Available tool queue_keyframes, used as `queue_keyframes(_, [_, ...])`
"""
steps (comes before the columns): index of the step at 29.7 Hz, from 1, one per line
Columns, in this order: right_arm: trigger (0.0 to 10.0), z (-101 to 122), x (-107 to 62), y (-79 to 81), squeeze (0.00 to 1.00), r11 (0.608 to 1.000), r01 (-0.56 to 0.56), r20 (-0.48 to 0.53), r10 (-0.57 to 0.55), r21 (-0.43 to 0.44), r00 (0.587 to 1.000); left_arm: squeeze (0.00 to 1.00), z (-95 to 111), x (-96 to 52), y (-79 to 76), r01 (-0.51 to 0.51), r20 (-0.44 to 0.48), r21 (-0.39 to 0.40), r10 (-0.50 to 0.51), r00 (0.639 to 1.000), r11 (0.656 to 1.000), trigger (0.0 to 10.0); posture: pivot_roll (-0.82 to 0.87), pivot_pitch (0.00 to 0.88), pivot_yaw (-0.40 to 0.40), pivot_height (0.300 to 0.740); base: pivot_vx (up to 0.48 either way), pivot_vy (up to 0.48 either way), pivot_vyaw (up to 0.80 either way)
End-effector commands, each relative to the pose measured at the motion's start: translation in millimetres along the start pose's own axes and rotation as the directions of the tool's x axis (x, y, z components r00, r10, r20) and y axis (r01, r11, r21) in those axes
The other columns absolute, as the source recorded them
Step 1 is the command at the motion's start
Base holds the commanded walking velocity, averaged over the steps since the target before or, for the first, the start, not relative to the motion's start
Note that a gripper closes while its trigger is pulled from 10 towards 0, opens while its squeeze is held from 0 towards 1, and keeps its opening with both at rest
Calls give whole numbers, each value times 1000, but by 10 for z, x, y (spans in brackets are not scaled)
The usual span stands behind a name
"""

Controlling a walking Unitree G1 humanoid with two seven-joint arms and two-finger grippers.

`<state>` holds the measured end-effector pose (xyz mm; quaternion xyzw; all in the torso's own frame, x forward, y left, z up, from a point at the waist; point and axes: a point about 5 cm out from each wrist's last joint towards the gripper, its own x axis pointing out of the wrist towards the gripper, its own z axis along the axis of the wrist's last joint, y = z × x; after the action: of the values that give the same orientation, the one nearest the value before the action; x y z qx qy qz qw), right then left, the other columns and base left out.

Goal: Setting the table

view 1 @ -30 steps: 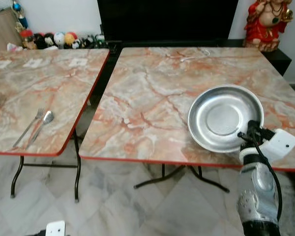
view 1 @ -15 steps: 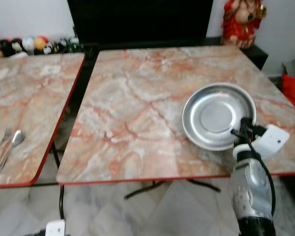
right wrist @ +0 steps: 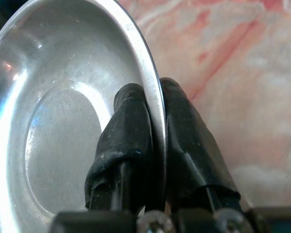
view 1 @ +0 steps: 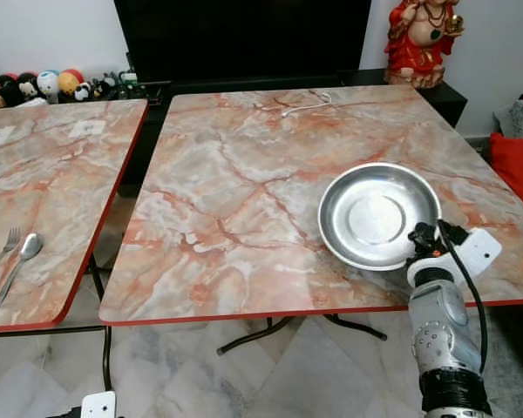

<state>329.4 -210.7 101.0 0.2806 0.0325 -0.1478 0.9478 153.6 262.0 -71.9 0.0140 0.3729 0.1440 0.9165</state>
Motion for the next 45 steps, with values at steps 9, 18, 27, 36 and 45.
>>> queue_keyframes(9, [10000,-111,-10,-48,0,998,29,-104,-36,-64,994,0,-33,-14,60,-23,-15,-10,23,1000,1000,10000,-25,29,28,740,0,0,0])
queue_keyframes(18, [10000,-159,-33,-96,749,997,78,-161,-82,-25,984,0,-26,-9,50,-21,-15,-10,21,1000,1000,10000,-27,30,25,740,0,0,0])
queue_keyframes(27, [10000,-202,-102,-140,714,994,91,-195,-101,-59,976,0,-35,-11,39,-22,-18,-13,21,1000,1000,10000,-28,30,20,740,0,0,0])
queue_keyframes(36, [10000,-63,-163,-99,0,980,73,-97,-92,-183,991,0,-32,-10,31,-22,-15,-17,22,1000,1000,10000,-29,28,16,740,0,0,0])
queue_keyframes(45, [10000,-42,-283,-75,0,975,77,-57,-91,-210,994,0,-27,-6,11,-13,-14,-11,13,1000,1000,10000,-32,24,15,740,0,0,0])
